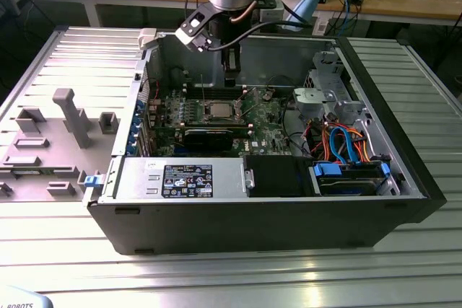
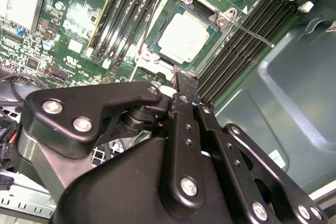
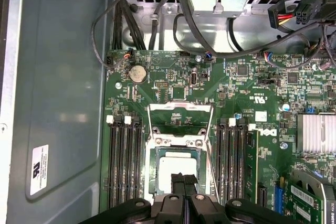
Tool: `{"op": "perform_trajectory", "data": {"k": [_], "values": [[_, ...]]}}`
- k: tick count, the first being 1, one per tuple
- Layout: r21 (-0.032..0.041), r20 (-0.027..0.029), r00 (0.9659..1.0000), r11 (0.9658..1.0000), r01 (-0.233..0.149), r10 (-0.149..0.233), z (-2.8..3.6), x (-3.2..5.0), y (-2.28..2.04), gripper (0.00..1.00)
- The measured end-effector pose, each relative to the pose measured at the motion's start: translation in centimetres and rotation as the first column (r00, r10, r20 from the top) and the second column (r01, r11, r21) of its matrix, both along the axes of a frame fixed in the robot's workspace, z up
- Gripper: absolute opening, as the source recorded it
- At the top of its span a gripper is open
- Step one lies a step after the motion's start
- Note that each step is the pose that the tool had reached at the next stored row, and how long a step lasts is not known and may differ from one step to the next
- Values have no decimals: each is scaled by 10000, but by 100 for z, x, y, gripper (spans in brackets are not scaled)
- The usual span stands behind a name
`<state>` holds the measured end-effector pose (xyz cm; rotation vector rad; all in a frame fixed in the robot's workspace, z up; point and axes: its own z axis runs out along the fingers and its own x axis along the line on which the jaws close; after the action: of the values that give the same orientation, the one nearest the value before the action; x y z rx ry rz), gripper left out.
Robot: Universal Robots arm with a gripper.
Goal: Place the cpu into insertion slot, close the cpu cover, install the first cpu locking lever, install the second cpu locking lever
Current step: 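Close the cpu cover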
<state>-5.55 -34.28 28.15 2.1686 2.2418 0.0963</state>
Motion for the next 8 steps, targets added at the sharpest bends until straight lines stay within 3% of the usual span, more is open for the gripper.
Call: {"op": "perform_trajectory", "data": {"k": [8], "values": [[1,0,10000,10000,-1,1,0,27,0,11]]}}
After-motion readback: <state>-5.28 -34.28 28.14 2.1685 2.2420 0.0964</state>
